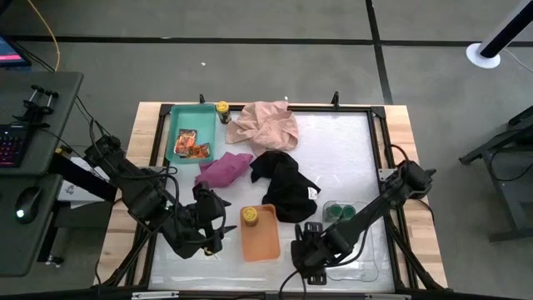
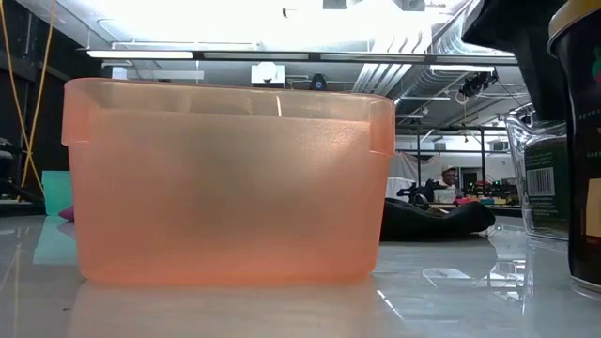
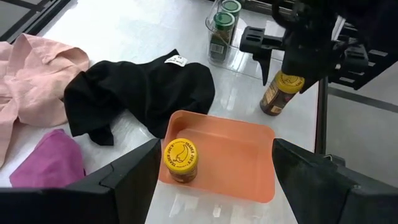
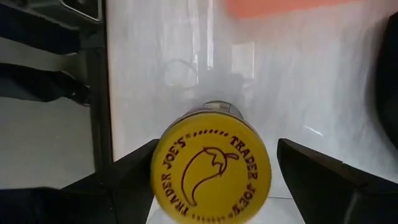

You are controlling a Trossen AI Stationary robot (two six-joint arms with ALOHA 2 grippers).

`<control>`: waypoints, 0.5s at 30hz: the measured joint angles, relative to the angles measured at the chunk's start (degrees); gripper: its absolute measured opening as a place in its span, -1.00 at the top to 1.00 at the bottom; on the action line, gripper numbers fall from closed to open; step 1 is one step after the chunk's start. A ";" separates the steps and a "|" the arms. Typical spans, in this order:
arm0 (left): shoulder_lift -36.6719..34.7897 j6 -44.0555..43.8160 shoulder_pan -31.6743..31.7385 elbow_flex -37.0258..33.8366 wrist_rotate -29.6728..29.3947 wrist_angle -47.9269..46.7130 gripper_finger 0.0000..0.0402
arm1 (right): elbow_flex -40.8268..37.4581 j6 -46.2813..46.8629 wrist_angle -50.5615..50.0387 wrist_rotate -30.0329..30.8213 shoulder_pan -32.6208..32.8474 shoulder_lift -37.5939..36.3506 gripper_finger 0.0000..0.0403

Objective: Sort spices by type
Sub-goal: Put the bottom yellow seasoning bottle into the orange bin

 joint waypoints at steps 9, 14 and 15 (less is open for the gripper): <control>-0.73 0.01 0.14 -0.02 0.70 -1.10 -0.45 | 1.53 -0.68 -3.89 2.26 -0.54 -0.16 -0.09; -4.70 -2.66 0.01 -0.02 -1.00 -6.17 -0.45 | 8.19 -7.77 -10.69 8.88 -4.04 -2.34 -0.07; -5.47 -3.59 0.01 -0.02 -1.72 -7.53 -0.45 | 10.04 -9.11 -11.82 10.42 -5.02 -2.38 -0.07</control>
